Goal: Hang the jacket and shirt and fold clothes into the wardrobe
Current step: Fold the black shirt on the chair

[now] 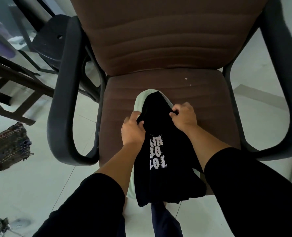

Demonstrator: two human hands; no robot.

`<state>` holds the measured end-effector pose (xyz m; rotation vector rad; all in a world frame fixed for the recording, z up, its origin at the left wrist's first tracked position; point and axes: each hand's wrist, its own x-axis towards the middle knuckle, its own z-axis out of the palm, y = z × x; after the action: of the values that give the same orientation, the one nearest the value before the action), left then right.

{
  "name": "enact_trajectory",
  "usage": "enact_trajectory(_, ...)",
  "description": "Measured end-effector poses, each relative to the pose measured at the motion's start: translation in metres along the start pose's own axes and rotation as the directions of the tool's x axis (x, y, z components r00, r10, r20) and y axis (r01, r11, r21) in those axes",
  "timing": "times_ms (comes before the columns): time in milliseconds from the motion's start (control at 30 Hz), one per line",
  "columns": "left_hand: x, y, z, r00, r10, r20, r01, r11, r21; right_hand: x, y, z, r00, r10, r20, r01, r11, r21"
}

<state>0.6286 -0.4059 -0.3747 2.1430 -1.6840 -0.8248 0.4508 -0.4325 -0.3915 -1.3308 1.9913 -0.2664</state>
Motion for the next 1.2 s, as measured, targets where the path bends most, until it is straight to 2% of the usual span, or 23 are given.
enact_trajectory(100,-0.002,0.002,-0.003,0.995,0.059,0.083,-0.067,0.994,0.091,-0.012,0.0,-0.014,0.997,-0.028,-0.074,0.031,0.999,0.036)
enact_trajectory(233,-0.009,0.001,-0.006,0.988,0.054,0.144,-0.083,0.977,0.198,-0.022,-0.002,-0.031,0.993,0.008,-0.121,0.004,0.995,0.099)
enact_trajectory(400,-0.021,-0.005,-0.02,0.942,0.134,0.308,-0.237,0.915,0.327,-0.04,-0.007,-0.063,0.988,0.036,-0.152,-0.005,0.981,0.196)
enact_trajectory(567,-0.029,0.001,-0.057,0.956,0.111,0.271,-0.204,0.917,0.343,-0.064,-0.02,-0.108,0.96,0.1,-0.262,-0.034,0.968,0.248)
enact_trajectory(667,-0.033,0.019,-0.084,0.963,0.122,0.242,-0.183,0.952,0.247,-0.083,-0.031,-0.135,0.969,0.038,-0.246,0.009,0.982,0.186)
enact_trajectory(833,-0.048,0.071,-0.125,0.95,0.219,0.222,-0.249,0.962,0.116,-0.131,-0.062,-0.172,0.956,-0.118,-0.27,0.151,0.983,0.105)
enact_trajectory(933,-0.058,0.104,-0.163,0.954,0.245,0.174,-0.251,0.968,0.014,-0.166,-0.087,-0.202,0.91,-0.172,-0.376,0.224,0.97,0.099)
enact_trajectory(1067,-0.075,0.152,-0.236,0.956,0.264,0.13,-0.226,0.941,-0.251,-0.221,-0.12,-0.246,0.837,-0.237,-0.492,0.28,0.96,0.013)
enact_trajectory(1200,-0.098,0.182,-0.302,0.885,0.441,0.148,-0.361,0.852,-0.379,-0.272,-0.153,-0.282,0.769,-0.242,-0.591,0.294,0.956,-0.009)
